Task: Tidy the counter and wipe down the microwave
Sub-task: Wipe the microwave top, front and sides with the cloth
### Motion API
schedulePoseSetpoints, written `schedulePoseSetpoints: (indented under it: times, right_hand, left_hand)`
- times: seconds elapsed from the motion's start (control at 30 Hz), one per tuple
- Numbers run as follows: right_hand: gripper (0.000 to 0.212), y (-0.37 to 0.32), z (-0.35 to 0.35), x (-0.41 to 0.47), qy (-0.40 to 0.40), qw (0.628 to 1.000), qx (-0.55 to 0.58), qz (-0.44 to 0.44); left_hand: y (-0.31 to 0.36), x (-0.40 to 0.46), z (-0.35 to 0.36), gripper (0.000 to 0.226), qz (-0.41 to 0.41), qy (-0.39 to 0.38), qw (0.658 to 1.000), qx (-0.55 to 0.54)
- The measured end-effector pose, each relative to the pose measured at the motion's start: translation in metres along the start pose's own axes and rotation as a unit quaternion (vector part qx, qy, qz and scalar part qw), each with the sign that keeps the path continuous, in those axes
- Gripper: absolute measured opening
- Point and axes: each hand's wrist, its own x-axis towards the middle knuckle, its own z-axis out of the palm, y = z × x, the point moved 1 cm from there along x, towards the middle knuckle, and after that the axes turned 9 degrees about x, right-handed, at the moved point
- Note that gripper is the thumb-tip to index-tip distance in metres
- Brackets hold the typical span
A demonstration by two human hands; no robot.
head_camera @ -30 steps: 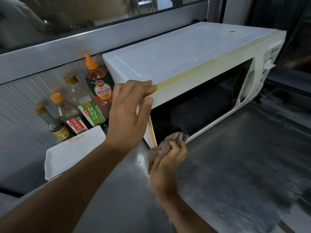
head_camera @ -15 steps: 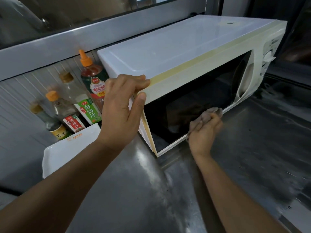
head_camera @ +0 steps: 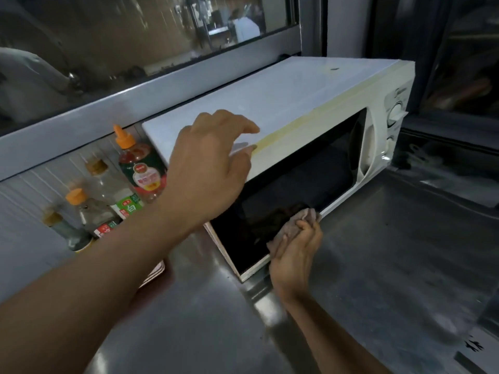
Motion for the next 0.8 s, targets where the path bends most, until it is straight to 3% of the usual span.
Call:
schedulePoseSetpoints:
  times: [0.23,0.53,0.8]
  right_hand:
    - [0.036,0.027,-0.036,0.086,0.015,0.999,-0.027,0.006]
    - [0.036,0.028,-0.055,0.127,0.044,0.999,-0.010,0.026]
    - [0.047,-0.046,-0.067,0.160,0.071,0.988,-0.023,-0.136]
  left_hand:
    - [0.014,0.068,0.040,0.039,0.052,-0.113,0.991,0.039]
    - [0.004,0.065,0.048,0.046,0.039,-0.102,0.994,-0.025]
    - [0.003,0.066,0.049,0.046,0.045,-0.100,0.993,-0.035]
